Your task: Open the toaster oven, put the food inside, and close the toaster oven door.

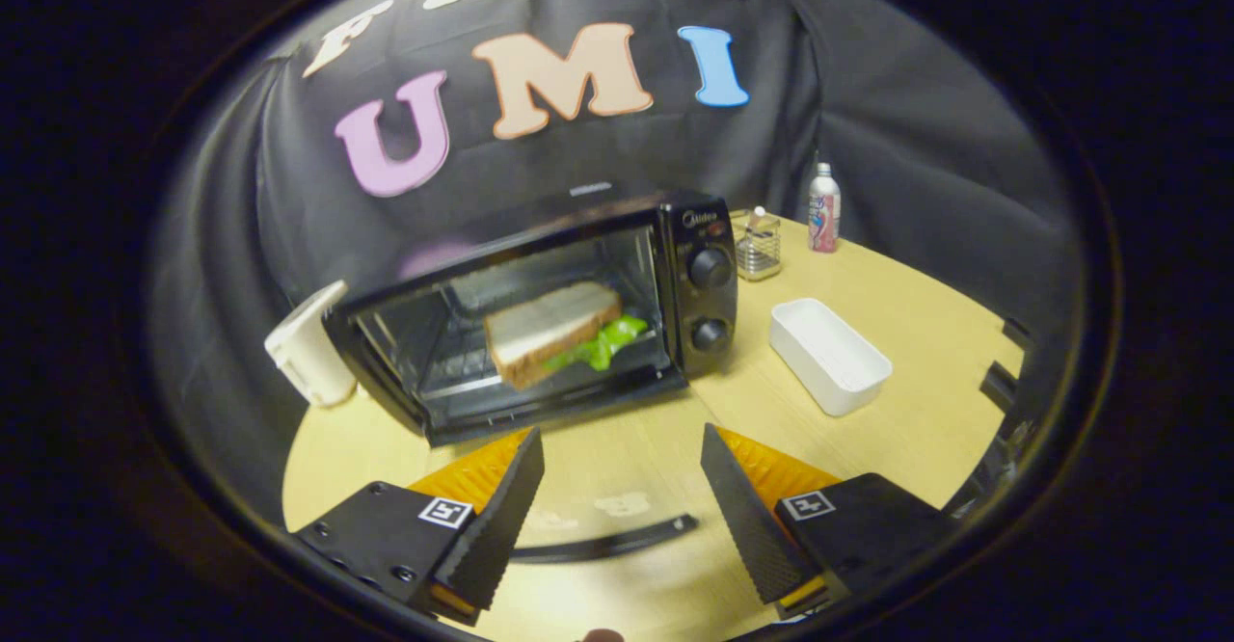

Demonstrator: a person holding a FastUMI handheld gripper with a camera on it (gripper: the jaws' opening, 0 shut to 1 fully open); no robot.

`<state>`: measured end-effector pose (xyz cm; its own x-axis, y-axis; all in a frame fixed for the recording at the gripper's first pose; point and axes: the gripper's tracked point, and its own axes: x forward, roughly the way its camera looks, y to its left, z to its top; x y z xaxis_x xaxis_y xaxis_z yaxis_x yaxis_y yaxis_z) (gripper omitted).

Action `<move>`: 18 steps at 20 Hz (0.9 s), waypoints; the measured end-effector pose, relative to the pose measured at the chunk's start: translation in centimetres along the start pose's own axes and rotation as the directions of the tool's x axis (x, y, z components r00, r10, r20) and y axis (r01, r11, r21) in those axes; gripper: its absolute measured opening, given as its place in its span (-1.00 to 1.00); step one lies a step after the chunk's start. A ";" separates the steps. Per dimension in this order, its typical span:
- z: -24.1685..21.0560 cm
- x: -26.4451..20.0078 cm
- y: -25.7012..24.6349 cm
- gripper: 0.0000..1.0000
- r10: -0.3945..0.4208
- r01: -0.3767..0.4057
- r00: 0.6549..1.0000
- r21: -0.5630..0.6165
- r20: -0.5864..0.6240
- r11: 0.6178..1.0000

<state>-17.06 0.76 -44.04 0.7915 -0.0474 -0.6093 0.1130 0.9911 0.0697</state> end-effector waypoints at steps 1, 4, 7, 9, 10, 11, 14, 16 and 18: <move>-1.1 -0.3 0.0 1.00 0.000 0.000 1.000 -0.029 -0.022 1.000; -3.6 -1.2 0.3 1.00 0.011 -0.018 0.997 -0.089 -0.076 0.996; -6.1 -1.6 0.7 1.00 0.013 -0.031 0.990 -0.126 -0.140 0.992; -7.5 -1.9 0.6 1.00 0.005 -0.032 0.985 -0.155 -0.174 0.987; -7.8 -1.9 0.4 1.00 -0.001 -0.030 0.983 -0.165 -0.184 0.986; -8.3 -1.7 0.3 1.00 -0.001 -0.033 0.981 -0.170 -0.194 0.985; -8.7 -1.6 0.1 1.00 0.001 -0.033 0.980 -0.154 -0.199 0.988; -9.5 -1.6 -0.2 1.00 -0.009 -0.030 0.976 -0.178 -0.216 0.984; -9.9 -1.3 0.2 1.00 0.002 -0.051 0.974 -0.211 -0.226 0.976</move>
<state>-24.03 2.26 -51.00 0.6357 -0.0161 -0.7718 -0.0568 0.9961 -0.0676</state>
